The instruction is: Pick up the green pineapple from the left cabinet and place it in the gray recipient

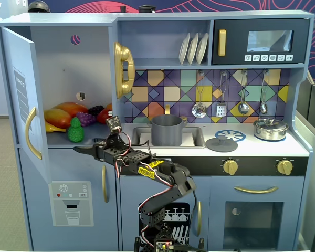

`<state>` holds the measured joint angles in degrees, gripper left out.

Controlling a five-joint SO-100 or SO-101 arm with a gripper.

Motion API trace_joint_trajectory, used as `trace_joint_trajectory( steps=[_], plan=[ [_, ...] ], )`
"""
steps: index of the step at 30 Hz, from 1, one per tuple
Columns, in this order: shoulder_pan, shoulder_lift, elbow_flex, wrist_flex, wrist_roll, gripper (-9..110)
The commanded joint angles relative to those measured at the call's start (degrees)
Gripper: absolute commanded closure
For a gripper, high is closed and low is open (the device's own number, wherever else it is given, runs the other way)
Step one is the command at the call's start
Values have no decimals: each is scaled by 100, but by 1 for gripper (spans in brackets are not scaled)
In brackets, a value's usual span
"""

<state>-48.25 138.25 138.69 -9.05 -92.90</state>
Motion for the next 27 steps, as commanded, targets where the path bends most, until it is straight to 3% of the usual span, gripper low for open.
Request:
trace_joint_trajectory(
  steps=[1,27],
  plan=[
    [132,-422,-686,-343,70,65],
    [501,-3182,-3190,-659,308,66]
  ],
)
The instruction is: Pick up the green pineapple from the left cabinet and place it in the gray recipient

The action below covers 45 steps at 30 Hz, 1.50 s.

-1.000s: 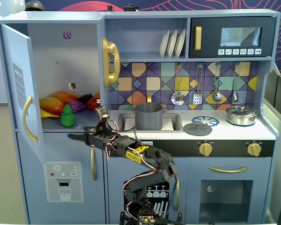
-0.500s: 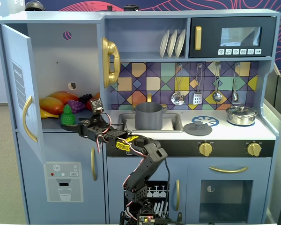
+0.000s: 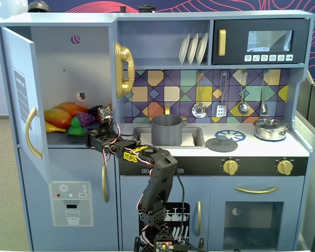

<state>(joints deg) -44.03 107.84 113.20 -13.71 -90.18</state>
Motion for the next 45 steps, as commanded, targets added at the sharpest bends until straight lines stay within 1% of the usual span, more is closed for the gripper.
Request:
trace_joint_trajectory(
  steps=[1,7,10,11,14,15,18,21,24,28,32,36,40,45],
  plan=[
    [70,-211,-721,-193,35,66],
    [-193,-475,-1002,-97,-35,68],
    [-281,-615,-1195,-105,35,75],
    [-316,-659,-1257,-123,88,79],
    [-439,-712,-1310,-202,9,98],
    [-457,-712,-1318,-264,-9,102],
    [-439,-571,-1345,-448,26,102],
    [-404,-26,-1125,-589,-114,102],
    [-457,1081,-519,-290,-369,102],
    [-299,3032,650,176,-624,102],
    [237,4632,1292,466,-835,102],
    [1204,5353,1292,519,-861,102],
    [2259,5379,976,659,-545,102],
    [3604,4500,475,773,176,102]
  ],
)
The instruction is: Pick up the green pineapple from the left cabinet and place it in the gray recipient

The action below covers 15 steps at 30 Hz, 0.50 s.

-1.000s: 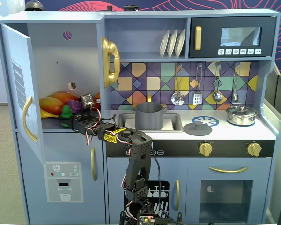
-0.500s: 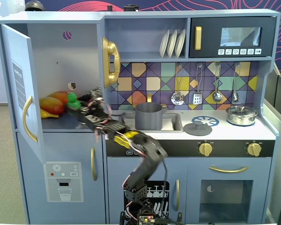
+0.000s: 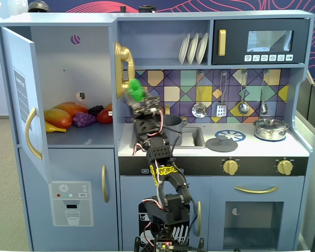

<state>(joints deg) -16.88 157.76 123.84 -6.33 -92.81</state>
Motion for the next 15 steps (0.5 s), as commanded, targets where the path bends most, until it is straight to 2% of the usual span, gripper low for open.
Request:
trace_joint_trajectory(
  steps=[1,6,12,15],
  plan=[
    [1072,-756,-729,44,589,102],
    [1846,-2197,-1670,316,747,102],
    [1978,-3138,-2742,1784,633,102],
    [2021,-3533,-2936,1986,483,102]
  ],
)
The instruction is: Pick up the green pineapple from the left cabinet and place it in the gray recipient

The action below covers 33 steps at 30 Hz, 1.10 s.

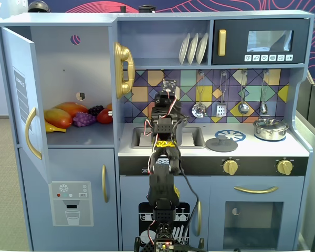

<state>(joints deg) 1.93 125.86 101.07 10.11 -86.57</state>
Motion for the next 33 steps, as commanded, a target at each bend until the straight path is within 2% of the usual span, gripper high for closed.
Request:
trace_joint_trajectory(
  steps=[1,5,10,12,15,18,20,23,28,31,33],
  plan=[
    [149,-422,-712,448,-167,102],
    [62,-457,-721,1107,-229,99],
    [246,-571,-686,1081,193,66],
    [281,-589,-765,905,272,61],
    [299,-281,-932,1055,114,65],
    [360,624,-782,2153,149,73],
    [448,1485,-185,3243,255,77],
    [633,2777,1239,4421,-527,85],
    [369,4017,2637,5704,-765,100],
    [9,4166,3138,6258,-721,101],
    [-70,4245,3771,6187,-756,101]
  ],
)
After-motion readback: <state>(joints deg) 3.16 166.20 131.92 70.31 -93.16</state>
